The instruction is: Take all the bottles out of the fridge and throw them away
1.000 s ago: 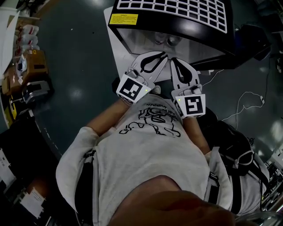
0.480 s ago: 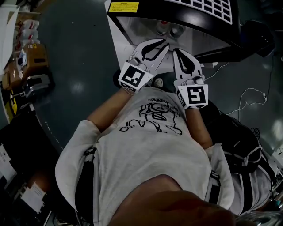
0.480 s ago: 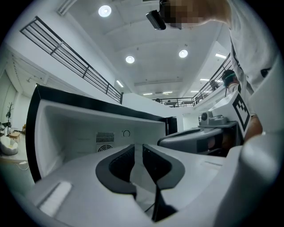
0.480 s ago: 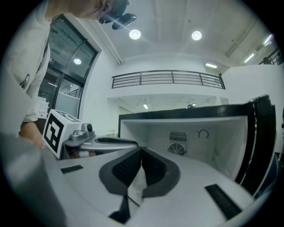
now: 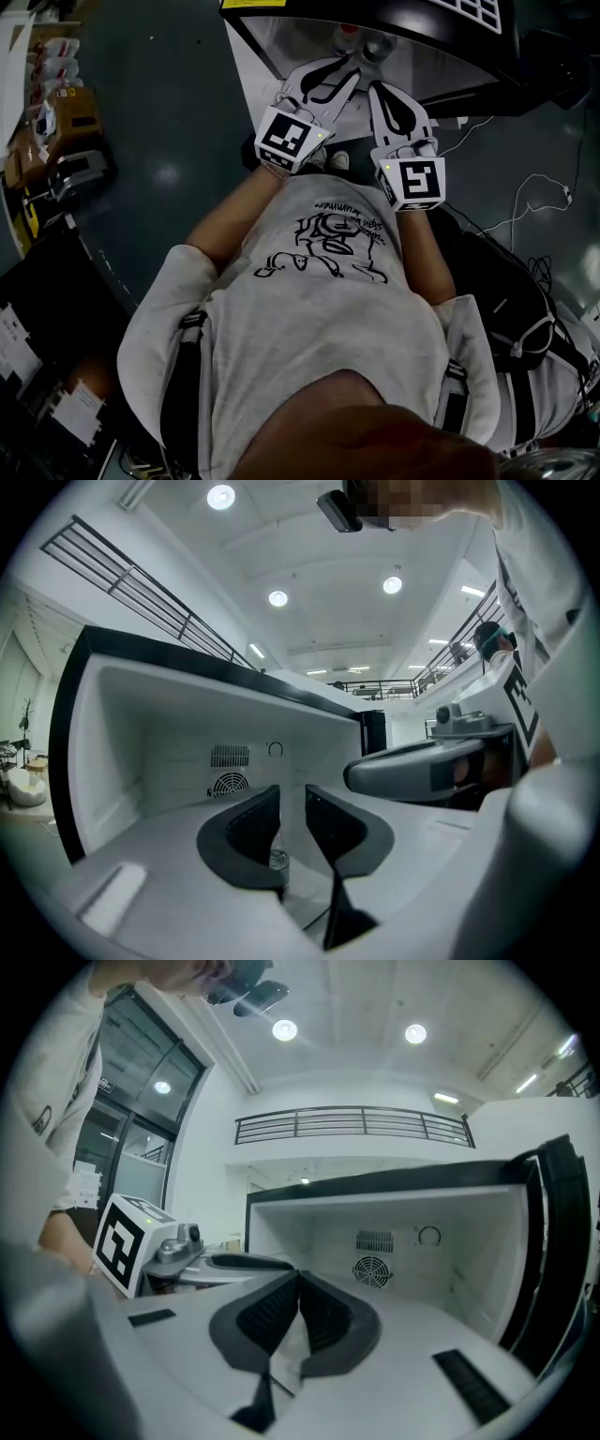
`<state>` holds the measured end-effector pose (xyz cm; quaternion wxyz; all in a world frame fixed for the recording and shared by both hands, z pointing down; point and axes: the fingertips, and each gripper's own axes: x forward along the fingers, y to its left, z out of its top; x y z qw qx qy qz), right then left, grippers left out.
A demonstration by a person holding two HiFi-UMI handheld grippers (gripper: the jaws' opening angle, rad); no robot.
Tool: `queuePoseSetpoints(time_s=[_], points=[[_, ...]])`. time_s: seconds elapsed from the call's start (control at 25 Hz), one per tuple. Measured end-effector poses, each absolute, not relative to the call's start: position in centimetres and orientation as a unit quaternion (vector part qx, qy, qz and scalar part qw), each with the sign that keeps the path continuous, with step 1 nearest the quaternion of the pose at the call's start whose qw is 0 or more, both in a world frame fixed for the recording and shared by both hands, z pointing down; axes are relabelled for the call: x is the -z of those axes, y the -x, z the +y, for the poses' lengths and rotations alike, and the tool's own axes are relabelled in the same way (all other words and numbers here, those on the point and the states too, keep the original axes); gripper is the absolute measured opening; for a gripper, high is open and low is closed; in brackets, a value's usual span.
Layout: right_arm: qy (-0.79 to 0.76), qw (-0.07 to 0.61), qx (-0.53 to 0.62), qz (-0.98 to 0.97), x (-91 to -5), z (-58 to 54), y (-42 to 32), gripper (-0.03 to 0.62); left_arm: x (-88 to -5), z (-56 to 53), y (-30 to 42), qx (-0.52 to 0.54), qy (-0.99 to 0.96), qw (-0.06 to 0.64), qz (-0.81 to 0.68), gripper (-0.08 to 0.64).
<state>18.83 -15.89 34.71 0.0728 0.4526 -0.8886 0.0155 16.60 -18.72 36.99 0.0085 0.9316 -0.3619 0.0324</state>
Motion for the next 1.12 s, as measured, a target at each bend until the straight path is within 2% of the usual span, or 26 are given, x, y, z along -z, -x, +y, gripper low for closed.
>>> queuePoseSetpoints(time_s=[1.12], points=[[-0.462, 0.072, -0.046, -0.883, -38.9, -18.8, -17.6, 0.009, -43.0, -24.6, -15.6, -0.067, -0.919, 0.039, -0.386, 0.137]])
